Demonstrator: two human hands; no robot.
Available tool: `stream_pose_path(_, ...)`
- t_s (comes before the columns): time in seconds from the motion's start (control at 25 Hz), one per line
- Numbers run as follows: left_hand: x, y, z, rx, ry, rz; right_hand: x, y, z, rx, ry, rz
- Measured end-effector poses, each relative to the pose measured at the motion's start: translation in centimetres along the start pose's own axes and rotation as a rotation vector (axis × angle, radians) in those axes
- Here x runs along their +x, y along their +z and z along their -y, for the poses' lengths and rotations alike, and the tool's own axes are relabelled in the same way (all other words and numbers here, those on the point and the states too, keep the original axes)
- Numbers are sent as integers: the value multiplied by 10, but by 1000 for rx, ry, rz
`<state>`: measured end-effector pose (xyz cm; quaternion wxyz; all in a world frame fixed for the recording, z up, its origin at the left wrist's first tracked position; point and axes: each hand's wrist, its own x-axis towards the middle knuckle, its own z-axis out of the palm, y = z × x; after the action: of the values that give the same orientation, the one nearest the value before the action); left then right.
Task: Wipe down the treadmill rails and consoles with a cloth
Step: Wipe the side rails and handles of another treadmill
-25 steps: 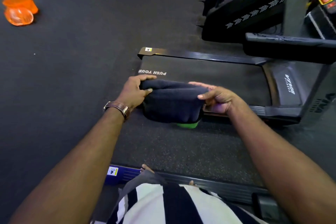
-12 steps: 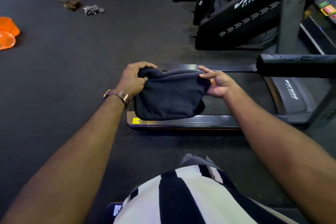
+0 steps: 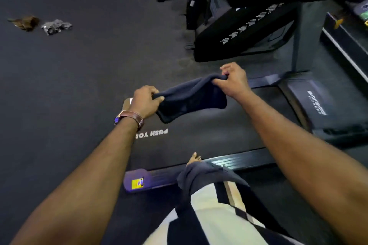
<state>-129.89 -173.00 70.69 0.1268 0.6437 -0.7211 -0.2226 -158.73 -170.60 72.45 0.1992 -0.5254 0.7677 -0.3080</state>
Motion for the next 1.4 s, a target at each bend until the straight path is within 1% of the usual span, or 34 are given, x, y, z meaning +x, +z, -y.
stream_pose_path(0.04, 30, 0, -21, -44, -19, 27, 30, -2, 4, 45, 48, 3)
stream_pose_path(0.08, 57, 2, -43, -125, -62, 19, 53, -4, 12, 68, 102, -1)
stream_pose_path(0.16, 104, 9, -88, -403, -140, -10, 90, -5, 30, 134, 172, -15)
stream_pose_path(0.2, 119, 12, -112, -576, -147, 28, 98, -3, 38, 218, 153, 25)
stream_pose_path(0.24, 130, 11, -137, -779, -150, 106, 101, -2, 45, 336, 111, 91)
stream_pose_path(0.28, 143, 11, -160, -983, -160, 217, 107, -4, 49, 437, 82, 133)
stream_pose_path(0.32, 157, 12, -178, -1109, -167, 340, 115, -9, 44, 498, 72, 121)
stream_pose_path(0.36, 170, 11, -193, -1130, -147, 430, 124, -16, 35, 528, 94, 59)
stream_pose_path(0.4, 184, 11, -204, -1092, -87, 475, 135, -24, 23, 548, 152, -46)
stream_pose_path(0.44, 199, 14, -212, -1019, 1, 458, 145, -33, 8, 545, 236, -165)
stream_pose_path(0.48, 216, 21, -219, -917, 109, 404, 152, -42, -5, 530, 332, -270)
stream_pose_path(0.52, 236, 31, -224, -796, 221, 363, 158, -50, -19, 522, 420, -347)
stream_pose_path(0.56, 254, 39, -231, -662, 329, 357, 162, -57, -33, 556, 492, -398)
stream_pose_path(0.64, 282, 60, -256, -404, 563, 403, 164, -75, -52, 708, 617, -509)
stream_pose_path(0.72, 298, 80, -291, -261, 819, 470, 157, -98, -62, 798, 716, -673)
stream_pose_path(0.76, 302, 89, -309, -223, 923, 504, 149, -108, -63, 795, 743, -761)
stream_pose_path(0.84, 309, 108, -342, -187, 1113, 576, 124, -126, -62, 713, 779, -919)
stream_pose_path(0.92, 305, 124, -370, -170, 1290, 626, 96, -138, -58, 584, 799, -1017)
stream_pose_path(1.04, 283, 159, -421, -147, 1540, 750, 53, -155, -45, 344, 942, -1182)
stream_pose_path(1.12, 252, 185, -458, -129, 1685, 860, 26, -166, -31, 201, 1052, -1282)
stream_pose_path(1.2, 215, 211, -490, -119, 1814, 944, 0, -171, -21, 126, 1174, -1349)
stream_pose_path(1.4, 129, 256, -548, -121, 2118, 1104, -56, -178, 2, -15, 1544, -1401)
